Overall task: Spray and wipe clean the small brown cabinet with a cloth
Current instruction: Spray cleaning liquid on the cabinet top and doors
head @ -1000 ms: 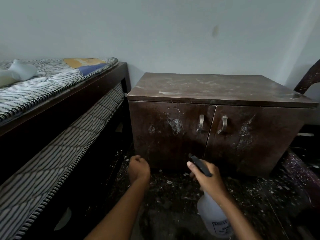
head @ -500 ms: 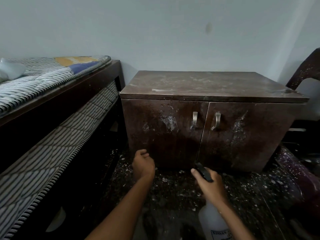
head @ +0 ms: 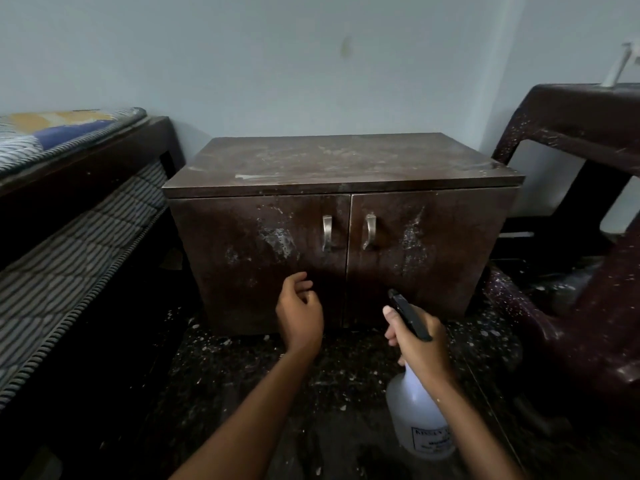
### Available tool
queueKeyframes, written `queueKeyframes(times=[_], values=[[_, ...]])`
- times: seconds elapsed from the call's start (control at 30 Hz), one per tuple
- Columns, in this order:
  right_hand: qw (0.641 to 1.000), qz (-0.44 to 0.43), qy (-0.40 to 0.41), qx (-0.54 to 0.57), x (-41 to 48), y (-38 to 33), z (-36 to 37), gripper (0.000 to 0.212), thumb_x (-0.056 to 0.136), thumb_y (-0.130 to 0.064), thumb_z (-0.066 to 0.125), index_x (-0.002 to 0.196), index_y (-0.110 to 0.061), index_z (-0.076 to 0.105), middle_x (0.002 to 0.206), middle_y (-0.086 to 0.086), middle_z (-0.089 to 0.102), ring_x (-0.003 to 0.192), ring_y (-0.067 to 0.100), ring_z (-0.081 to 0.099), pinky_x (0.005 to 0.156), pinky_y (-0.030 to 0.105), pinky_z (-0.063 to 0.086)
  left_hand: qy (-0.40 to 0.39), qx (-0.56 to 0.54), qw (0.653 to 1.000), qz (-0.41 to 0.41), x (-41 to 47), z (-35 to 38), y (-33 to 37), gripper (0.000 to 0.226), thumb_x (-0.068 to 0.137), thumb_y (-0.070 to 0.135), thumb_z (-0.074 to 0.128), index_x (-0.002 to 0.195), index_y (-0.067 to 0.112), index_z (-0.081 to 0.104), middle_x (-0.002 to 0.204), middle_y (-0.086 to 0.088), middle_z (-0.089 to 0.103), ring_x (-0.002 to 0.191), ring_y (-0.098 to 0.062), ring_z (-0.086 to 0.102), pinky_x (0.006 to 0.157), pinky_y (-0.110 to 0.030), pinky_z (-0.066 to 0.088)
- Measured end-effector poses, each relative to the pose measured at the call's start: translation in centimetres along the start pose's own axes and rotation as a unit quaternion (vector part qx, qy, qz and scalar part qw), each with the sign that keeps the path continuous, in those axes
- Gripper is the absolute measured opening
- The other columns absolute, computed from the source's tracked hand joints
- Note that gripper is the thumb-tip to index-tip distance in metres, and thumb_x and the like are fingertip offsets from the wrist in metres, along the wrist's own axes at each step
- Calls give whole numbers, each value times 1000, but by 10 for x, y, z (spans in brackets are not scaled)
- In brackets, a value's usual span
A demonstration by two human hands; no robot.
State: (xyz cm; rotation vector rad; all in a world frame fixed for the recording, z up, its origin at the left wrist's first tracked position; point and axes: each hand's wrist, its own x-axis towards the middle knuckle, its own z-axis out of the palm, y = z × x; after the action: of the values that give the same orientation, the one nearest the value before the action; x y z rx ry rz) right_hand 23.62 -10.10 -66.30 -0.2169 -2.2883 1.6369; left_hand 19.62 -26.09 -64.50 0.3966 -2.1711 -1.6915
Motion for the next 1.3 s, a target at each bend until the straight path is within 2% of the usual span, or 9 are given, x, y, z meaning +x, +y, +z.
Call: queueKeyframes(times=[0.1,0.23,0.33,0.57,0.7,0.9,1.07,1.2,1.3], values=[[999,-5,25,18,3,-4,-4,38,86,-31,62,64,0,58,55,21,56,47,30,51,45,31,40,-7,7,1000,14,0,6,-1,34,90,-1,48,120,15,53,104,5,60,91,-24,61,71,-30,48],[994,12,79,80,2,-11,-29,30,88,-23,61,65,-3,60,55,10,57,43,11,52,35,22,38,-19,16,999,25,-3,12,-4,35,90,-1,48,121,16,53,104,6,59,92,-22,60,72,-32,49],[986,-9,125,110,7,-17,-55,24,88,-19,60,66,-10,61,62,10,62,48,6,56,35,22,40,-35,21,998,37,-7,18,-9,37,89,-2,48,120,16,54,106,5,60,93,-17,59,76,-35,51],[958,-9,251,135,41,-38,-85,35,89,-28,58,57,-14,53,51,7,51,37,8,47,35,21,37,-86,1,993,77,-10,33,2,34,91,2,49,121,17,52,107,5,60,90,-7,56,66,-23,47],[951,1,278,133,47,-40,-95,30,88,-30,59,60,-18,55,55,5,56,44,8,53,37,21,40,-107,-9,990,92,-15,41,8,32,93,6,50,123,17,52,110,6,60,100,-10,56,73,-21,45],[951,18,281,127,39,-37,-101,23,87,-31,59,68,-18,59,61,4,60,48,4,56,41,24,43,-154,-5,982,107,-26,51,11,32,92,7,51,120,22,52,112,9,59,104,-14,56,79,-37,52],[954,62,271,109,20,-22,-95,37,88,-33,59,58,-12,55,52,7,54,36,6,49,39,24,41,-216,35,967,133,-37,58,12,30,91,9,54,116,24,55,112,8,60,110,-9,51,92,-26,45],[966,36,240,94,7,-23,-96,33,88,-28,60,62,-8,60,59,11,62,55,21,59,44,28,46,-286,17,952,111,-49,59,22,34,89,7,56,112,30,54,114,9,59,113,-9,50,94,-25,43],[975,20,198,102,7,-36,-102,27,88,-26,61,66,-10,65,67,11,68,67,23,64,46,29,48,-405,-19,911,82,-59,60,46,47,83,4,61,118,33,50,122,9,55,119,-10,47,86,-13,37]])
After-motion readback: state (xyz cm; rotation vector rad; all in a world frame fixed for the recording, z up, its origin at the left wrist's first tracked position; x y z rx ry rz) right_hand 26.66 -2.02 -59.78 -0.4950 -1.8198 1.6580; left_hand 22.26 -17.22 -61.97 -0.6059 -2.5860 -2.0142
